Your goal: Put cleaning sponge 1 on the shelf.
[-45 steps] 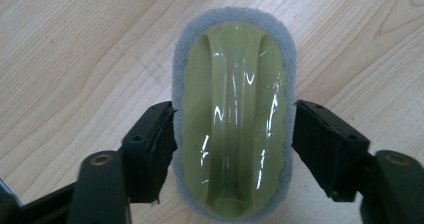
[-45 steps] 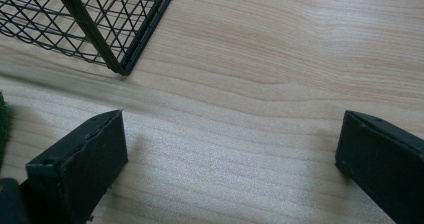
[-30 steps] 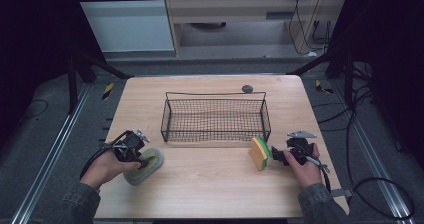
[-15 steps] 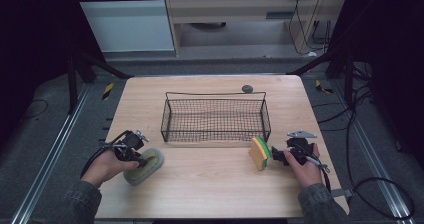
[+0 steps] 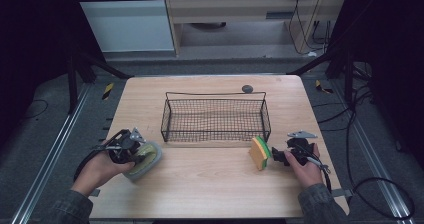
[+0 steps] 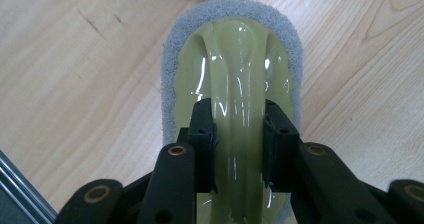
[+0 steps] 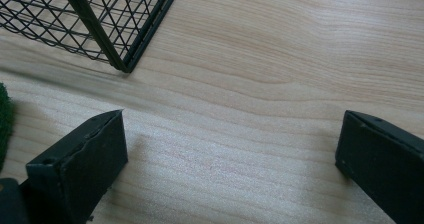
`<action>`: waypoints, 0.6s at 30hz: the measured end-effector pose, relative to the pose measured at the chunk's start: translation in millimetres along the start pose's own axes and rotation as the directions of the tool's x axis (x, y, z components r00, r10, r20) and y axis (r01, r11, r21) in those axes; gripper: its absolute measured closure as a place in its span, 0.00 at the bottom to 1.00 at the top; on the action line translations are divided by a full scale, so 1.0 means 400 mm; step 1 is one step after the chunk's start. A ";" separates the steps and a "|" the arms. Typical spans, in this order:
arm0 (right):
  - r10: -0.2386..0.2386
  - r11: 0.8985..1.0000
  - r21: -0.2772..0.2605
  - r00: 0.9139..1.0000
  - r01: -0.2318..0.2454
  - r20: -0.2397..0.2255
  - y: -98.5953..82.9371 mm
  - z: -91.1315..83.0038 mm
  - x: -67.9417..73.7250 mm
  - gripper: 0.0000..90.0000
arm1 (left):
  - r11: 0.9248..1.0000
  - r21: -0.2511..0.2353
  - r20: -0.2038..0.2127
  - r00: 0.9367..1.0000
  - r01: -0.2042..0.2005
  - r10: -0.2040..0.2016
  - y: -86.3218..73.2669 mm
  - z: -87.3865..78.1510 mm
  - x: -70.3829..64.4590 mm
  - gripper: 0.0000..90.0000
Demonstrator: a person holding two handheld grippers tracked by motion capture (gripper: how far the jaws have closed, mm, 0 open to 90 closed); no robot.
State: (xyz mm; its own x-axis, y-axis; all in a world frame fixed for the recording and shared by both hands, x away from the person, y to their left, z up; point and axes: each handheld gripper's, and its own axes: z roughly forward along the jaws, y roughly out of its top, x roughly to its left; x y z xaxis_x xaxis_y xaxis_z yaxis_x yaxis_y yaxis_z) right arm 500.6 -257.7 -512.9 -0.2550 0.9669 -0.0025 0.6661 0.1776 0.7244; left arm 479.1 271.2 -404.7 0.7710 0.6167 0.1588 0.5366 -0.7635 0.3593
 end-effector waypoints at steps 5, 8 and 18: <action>-0.005 1.000 0.001 1.000 0.005 -0.009 -0.004 -0.004 -0.003 0.01 | 0.998 -0.028 -0.017 0.999 -0.047 0.046 0.016 -0.006 0.011 0.79; -0.011 1.000 -0.001 1.000 0.011 -0.009 -0.007 -0.008 -0.006 0.01 | 0.997 -0.035 -0.022 0.998 -0.066 0.065 0.027 -0.006 0.017 0.79; -0.010 1.000 0.001 1.000 0.010 -0.015 -0.018 -0.019 -0.010 0.01 | 0.993 -0.039 -0.062 0.993 -0.108 0.105 0.070 -0.046 0.035 0.79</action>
State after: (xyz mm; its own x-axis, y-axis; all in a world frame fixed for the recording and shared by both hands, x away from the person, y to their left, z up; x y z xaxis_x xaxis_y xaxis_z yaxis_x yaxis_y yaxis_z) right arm 491.5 -264.1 -512.9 -0.2723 0.9622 0.0001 0.6641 0.1878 0.7237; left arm 498.8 262.0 -375.5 0.8006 0.5435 0.2523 0.4365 -0.8175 0.3757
